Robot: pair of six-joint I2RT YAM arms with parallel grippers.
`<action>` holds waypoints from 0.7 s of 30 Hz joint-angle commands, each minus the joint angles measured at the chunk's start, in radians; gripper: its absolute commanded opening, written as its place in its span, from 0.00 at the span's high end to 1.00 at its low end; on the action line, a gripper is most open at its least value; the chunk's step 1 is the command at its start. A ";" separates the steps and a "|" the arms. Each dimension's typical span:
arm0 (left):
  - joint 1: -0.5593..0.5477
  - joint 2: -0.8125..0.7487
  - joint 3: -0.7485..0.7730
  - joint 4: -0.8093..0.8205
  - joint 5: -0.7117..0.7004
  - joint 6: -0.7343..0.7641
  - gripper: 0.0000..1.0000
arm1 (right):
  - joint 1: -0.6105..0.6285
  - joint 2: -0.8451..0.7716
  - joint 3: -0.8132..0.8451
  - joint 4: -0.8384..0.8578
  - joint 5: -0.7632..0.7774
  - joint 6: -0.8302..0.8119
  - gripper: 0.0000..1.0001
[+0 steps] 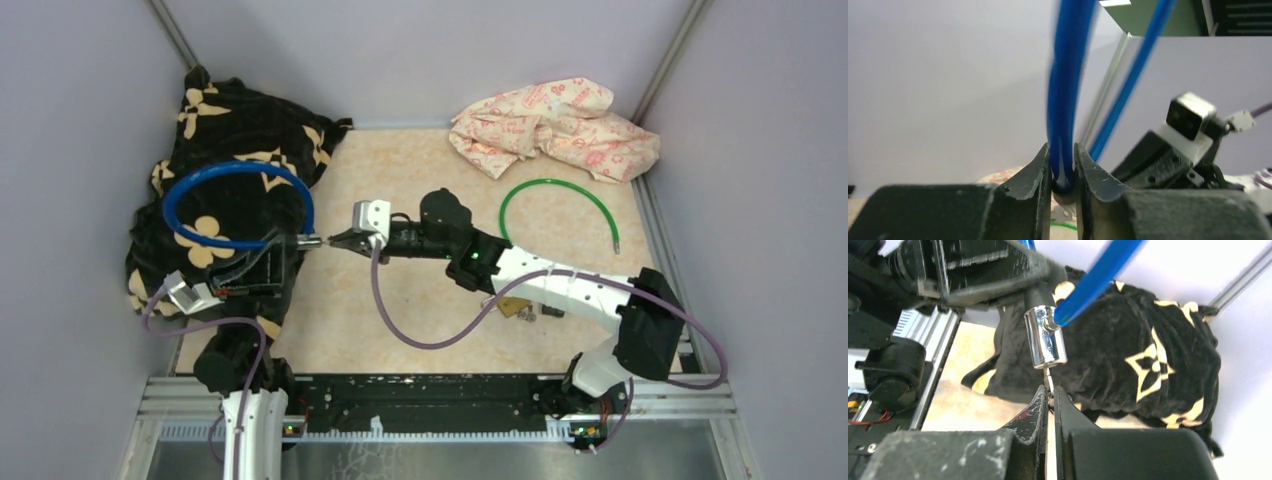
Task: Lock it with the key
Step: Lock the lock.
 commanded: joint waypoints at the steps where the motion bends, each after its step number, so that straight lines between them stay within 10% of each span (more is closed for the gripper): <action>1: 0.017 -0.011 0.045 0.124 -0.105 0.087 1.00 | -0.102 -0.120 -0.160 0.029 0.029 0.090 1.00; 15: 0.019 0.020 0.043 0.010 -0.004 0.024 1.00 | -0.166 -0.185 -0.249 0.032 -0.001 0.212 1.00; 21: 0.011 0.118 0.088 -0.519 -0.022 -0.028 1.00 | -0.265 -0.242 -0.308 -0.002 0.063 0.356 1.00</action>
